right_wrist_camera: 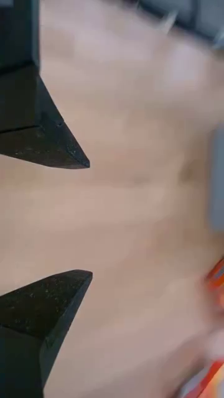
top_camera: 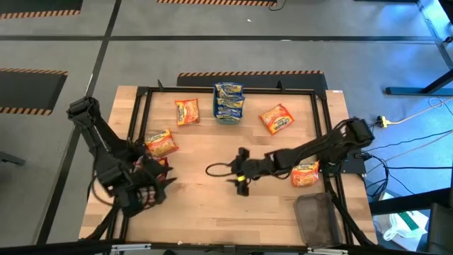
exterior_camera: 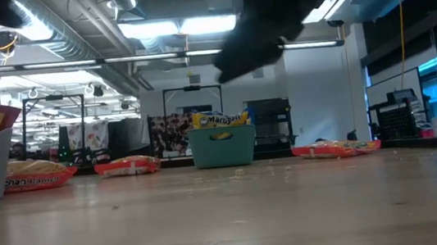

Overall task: Sort Maruchan noodles
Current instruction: Put the orange noodle pack into the black bin

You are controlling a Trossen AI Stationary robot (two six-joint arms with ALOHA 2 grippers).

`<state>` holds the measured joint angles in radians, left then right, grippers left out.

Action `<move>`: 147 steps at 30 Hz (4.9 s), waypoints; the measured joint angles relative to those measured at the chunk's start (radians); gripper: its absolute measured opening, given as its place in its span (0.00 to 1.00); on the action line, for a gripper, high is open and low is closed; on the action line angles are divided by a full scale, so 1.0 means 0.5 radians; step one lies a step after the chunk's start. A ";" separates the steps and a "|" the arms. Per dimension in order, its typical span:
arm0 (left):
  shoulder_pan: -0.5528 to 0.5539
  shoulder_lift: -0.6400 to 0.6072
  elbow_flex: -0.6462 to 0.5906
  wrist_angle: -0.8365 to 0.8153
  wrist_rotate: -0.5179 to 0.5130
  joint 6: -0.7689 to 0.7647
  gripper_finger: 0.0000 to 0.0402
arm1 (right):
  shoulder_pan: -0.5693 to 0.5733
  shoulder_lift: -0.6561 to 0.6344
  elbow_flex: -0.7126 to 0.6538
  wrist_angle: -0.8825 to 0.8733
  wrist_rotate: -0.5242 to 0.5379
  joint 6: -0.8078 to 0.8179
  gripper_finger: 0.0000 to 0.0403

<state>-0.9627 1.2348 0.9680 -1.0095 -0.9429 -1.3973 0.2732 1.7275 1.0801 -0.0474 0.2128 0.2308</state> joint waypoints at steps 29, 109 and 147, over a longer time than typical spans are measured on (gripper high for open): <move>1.404 0.045 -0.886 2.829 1.131 2.174 0.47 | 0.059 -0.869 -0.360 -1.800 -0.254 1.177 0.66; 1.442 0.528 -0.858 3.514 1.106 2.066 0.47 | 0.079 -0.557 -0.519 -0.678 -0.074 0.886 0.66; 1.459 1.104 -0.487 3.481 0.785 2.136 0.47 | 0.296 -0.307 -1.101 0.836 -0.108 0.609 0.66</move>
<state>-0.2332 1.7870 0.7246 0.7312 -0.5504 -0.3294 0.4213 1.5743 0.5299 0.3704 0.1588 0.5354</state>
